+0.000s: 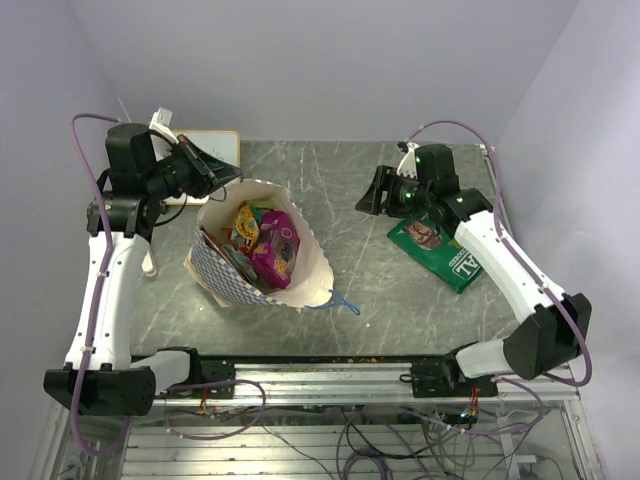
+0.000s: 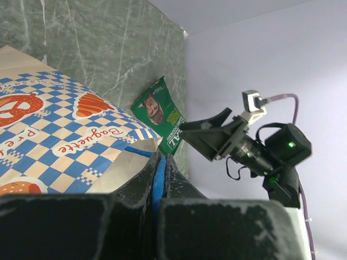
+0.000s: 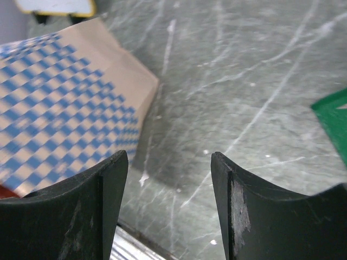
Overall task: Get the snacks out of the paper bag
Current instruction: Take out the snack from the paper bag.
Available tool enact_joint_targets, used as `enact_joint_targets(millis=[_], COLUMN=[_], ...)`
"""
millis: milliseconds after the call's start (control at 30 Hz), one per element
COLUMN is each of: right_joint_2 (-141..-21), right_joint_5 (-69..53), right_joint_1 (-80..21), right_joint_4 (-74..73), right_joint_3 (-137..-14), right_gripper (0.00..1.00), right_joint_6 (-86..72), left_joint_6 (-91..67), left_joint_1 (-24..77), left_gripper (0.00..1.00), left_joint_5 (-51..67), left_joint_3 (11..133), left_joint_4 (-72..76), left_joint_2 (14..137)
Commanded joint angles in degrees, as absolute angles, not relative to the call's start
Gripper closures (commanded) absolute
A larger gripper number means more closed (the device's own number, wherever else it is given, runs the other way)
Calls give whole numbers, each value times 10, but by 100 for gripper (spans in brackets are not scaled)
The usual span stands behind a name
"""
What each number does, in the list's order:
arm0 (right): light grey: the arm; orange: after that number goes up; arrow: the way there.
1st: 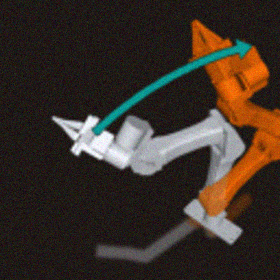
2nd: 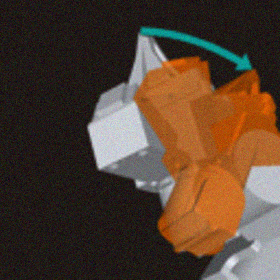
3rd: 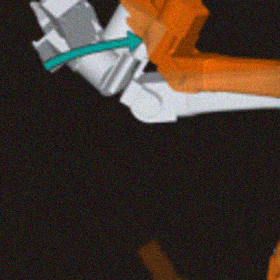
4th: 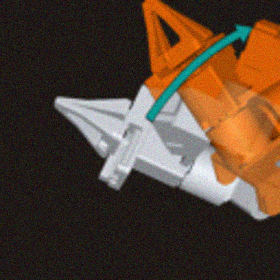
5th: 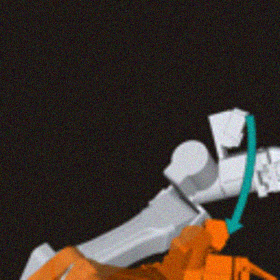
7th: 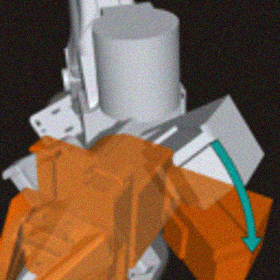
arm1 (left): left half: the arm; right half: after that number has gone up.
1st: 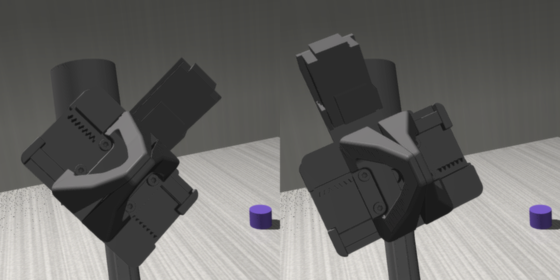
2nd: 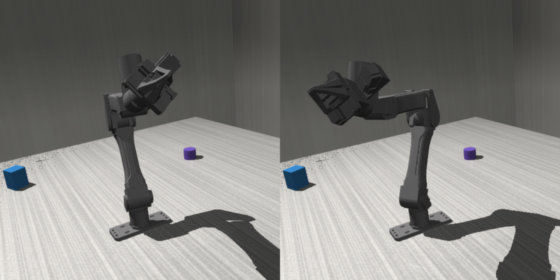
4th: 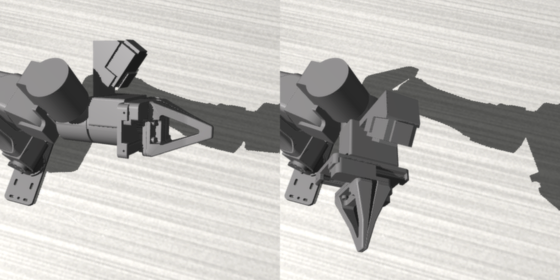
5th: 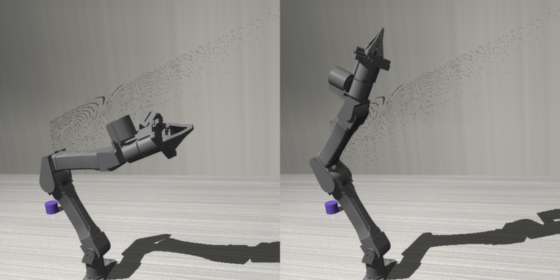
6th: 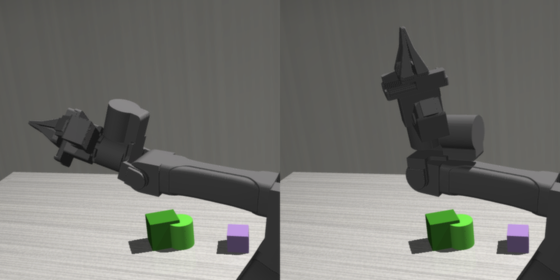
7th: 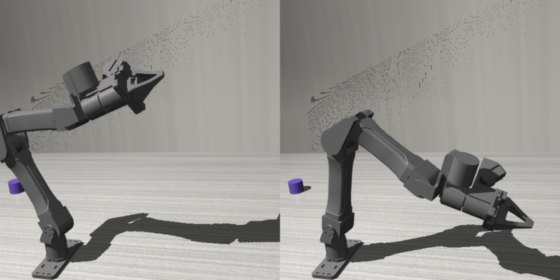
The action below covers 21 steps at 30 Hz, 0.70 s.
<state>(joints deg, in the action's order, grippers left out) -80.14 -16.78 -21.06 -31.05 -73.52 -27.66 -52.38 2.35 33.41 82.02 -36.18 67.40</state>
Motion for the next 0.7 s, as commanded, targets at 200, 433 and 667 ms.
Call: enact_joint_targets(millis=[200,433,667], right_joint_2=[-708,-759,-836], right_joint_5=[-193,-152,-102], right_joint_1=[-376,-526,-621], right_joint_4=[-193,-113,-96], right_joint_3=[-770,-766,-788], right_gripper=[39,48,55], right_joint_6=[-240,-186,-96], left_joint_6=[-550,-564,-596], left_joint_1=[36,36,38], left_gripper=[93,93,93], left_joint_5=[360,355,356], left_joint_3=[803,804,798], left_joint_4=[-345,-359,-335], left_joint_2=[624,604,593])
